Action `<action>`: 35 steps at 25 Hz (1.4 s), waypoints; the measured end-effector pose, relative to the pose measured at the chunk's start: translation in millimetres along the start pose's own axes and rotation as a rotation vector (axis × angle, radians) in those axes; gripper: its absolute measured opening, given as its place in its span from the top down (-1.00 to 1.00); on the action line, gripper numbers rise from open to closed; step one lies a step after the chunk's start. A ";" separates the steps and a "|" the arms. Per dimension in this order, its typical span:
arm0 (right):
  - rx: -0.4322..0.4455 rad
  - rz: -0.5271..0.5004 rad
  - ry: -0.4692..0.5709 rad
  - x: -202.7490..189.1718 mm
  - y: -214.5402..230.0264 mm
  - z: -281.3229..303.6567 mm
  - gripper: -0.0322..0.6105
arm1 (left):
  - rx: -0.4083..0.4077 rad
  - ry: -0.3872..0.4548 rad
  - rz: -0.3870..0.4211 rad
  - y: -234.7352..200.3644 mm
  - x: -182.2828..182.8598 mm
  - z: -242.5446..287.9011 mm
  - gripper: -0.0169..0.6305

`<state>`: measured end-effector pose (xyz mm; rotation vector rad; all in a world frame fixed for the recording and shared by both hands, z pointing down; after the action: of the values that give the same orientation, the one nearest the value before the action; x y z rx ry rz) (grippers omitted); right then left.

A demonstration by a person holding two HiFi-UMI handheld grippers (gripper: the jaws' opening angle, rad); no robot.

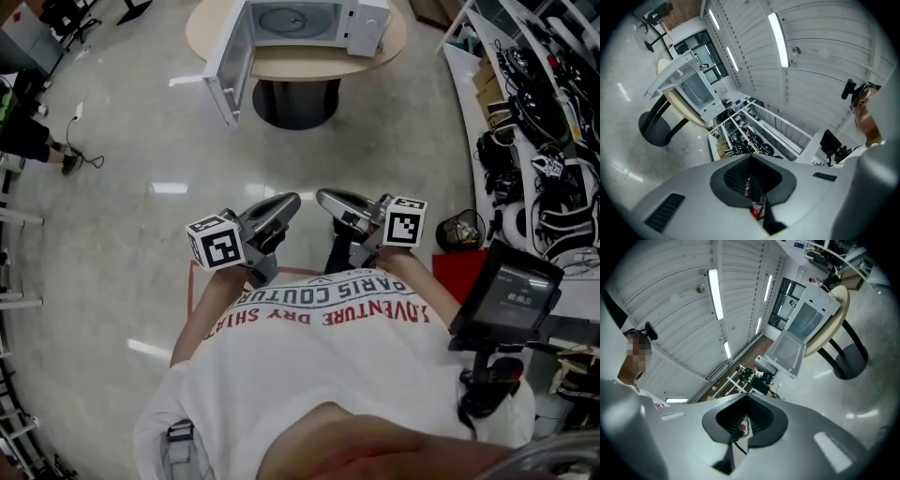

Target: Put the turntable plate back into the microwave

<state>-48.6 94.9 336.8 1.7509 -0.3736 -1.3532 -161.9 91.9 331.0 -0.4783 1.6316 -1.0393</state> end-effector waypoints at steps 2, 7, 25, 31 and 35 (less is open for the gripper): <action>-0.010 -0.025 -0.029 -34.5 -36.9 8.5 0.91 | -0.015 0.000 0.000 21.3 -12.2 -37.4 0.95; -0.042 -0.096 -0.079 -81.5 -105.6 16.7 0.91 | -0.017 -0.024 0.035 64.9 -44.0 -91.6 0.94; -0.060 -0.273 0.010 -210.4 -275.1 -194.9 0.91 | -0.004 -0.032 0.166 262.2 -256.0 -115.0 0.95; -0.068 -0.335 0.004 -239.2 -328.0 -244.0 0.91 | -0.003 -0.031 0.224 325.4 -299.6 -123.2 0.95; -0.064 -0.366 -0.003 -251.3 -348.3 -257.4 0.91 | -0.012 -0.027 0.250 349.5 -313.1 -125.7 0.95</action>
<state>-0.8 582.9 235.4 1.8227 -0.0079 -1.6025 -105.7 562.8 226.0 -0.2860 1.6269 -0.8331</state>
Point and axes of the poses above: the fingertips, and each gripper's own axes: z forward along the fingers, y to its right, x out of its top, the point moved 4 cm from there along -z, backward along the fingers, and after that the axes turned 3 degrees about -z, right-handed, at the moved point
